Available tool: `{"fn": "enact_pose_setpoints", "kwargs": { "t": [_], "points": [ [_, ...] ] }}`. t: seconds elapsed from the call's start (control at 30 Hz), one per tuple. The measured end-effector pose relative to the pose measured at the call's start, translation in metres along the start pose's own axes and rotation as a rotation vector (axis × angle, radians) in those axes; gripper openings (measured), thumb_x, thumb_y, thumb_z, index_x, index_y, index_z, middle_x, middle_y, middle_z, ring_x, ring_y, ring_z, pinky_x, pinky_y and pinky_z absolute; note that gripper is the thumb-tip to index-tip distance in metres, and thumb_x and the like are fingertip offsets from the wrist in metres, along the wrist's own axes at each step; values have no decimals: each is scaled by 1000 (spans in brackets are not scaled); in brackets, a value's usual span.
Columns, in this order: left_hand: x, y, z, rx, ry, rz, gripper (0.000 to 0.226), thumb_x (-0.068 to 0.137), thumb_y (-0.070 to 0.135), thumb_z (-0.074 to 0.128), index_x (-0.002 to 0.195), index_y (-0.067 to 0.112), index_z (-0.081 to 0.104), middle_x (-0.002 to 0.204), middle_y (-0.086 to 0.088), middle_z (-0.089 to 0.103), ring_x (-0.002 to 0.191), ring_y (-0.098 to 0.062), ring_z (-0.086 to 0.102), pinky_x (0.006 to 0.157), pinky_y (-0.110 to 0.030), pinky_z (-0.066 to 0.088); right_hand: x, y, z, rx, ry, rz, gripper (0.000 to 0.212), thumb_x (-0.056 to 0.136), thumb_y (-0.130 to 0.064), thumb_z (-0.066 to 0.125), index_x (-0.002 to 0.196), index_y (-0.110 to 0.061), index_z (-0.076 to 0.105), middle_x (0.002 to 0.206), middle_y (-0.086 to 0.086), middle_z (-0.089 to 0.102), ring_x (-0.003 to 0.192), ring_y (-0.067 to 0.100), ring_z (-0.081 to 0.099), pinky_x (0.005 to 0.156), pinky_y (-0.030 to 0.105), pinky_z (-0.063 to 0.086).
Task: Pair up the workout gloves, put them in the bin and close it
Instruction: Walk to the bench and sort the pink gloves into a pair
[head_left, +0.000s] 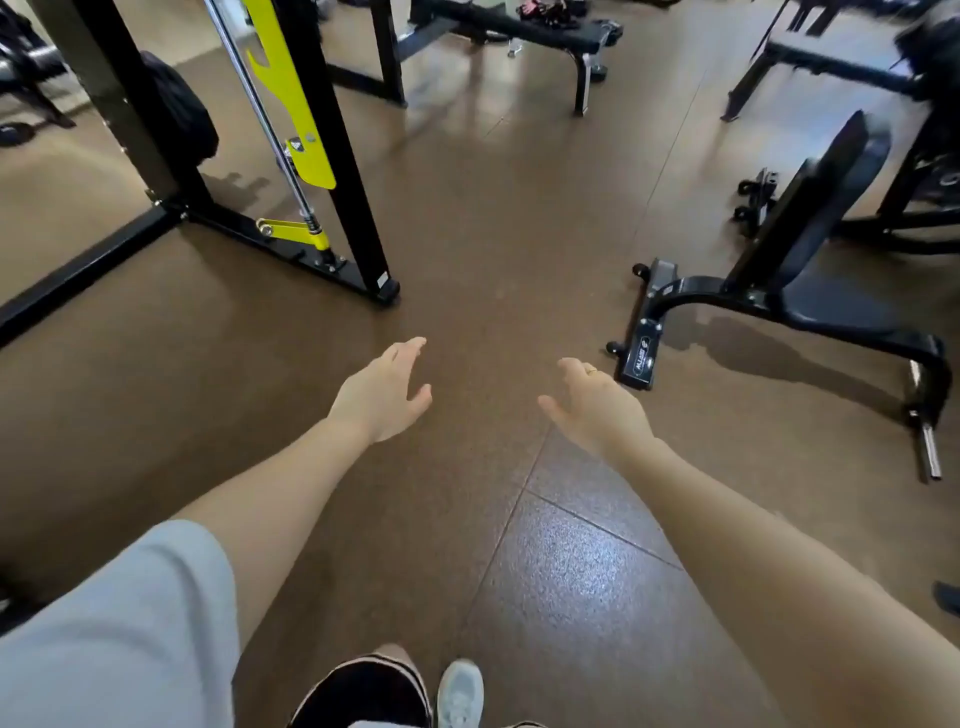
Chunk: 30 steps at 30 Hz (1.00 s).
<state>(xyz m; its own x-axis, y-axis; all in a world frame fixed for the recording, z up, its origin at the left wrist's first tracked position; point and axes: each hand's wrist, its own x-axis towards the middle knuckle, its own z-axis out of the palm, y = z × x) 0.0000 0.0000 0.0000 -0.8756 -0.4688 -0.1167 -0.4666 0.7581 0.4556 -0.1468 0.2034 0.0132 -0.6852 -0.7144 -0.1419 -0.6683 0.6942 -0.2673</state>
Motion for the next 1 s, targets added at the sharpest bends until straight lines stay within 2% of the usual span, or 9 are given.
{"fn": "enact_pose_setpoints", "kwargs": {
  "t": [0.13,0.33,0.47,0.63,0.8,1.0],
  "points": [
    [28,-10,-11,-5,41,-30,58,88,30,49,141,18,27,140,0,44,114,-23,55,89,-43,50,42,-1,-3,80,-20,44,58,90,-46,46,135,-12,34,130,10,54,112,31,57,84,46,52],
    [105,-56,-33,19,49,-123,56,89,29,48,140,18,30,139,1,45,111,-23,57,90,-42,49,146,-24,-4,72,-22,-76,54,91,-45,45,132,-12,39,125,8,56,105,30,58,83,44,52],
    [185,-86,-48,-20,82,-169,53,88,28,49,138,17,33,134,-1,49,103,-24,58,88,-42,50,237,-37,-7,75,-47,-105,53,92,-45,44,133,-12,37,126,7,55,108,29,56,84,43,51],
    [308,-100,-87,-141,62,-229,55,87,23,52,138,15,34,132,-3,52,98,-23,56,85,-35,46,352,-33,-30,192,-76,50,50,92,-39,46,134,-14,37,128,5,53,111,26,54,85,39,48],
    [445,-76,-114,-175,47,-111,53,87,22,54,136,12,36,126,-4,55,82,-19,55,87,-33,44,452,6,-67,333,9,243,48,91,-38,47,132,-13,40,127,6,55,115,27,52,91,39,46],
    [610,-18,-108,-208,-3,59,51,88,20,52,136,13,37,122,-3,56,84,-18,54,90,-33,44,571,88,-102,368,60,364,47,91,-39,48,130,-13,42,128,9,56,115,27,54,95,43,46]
  ]
}}
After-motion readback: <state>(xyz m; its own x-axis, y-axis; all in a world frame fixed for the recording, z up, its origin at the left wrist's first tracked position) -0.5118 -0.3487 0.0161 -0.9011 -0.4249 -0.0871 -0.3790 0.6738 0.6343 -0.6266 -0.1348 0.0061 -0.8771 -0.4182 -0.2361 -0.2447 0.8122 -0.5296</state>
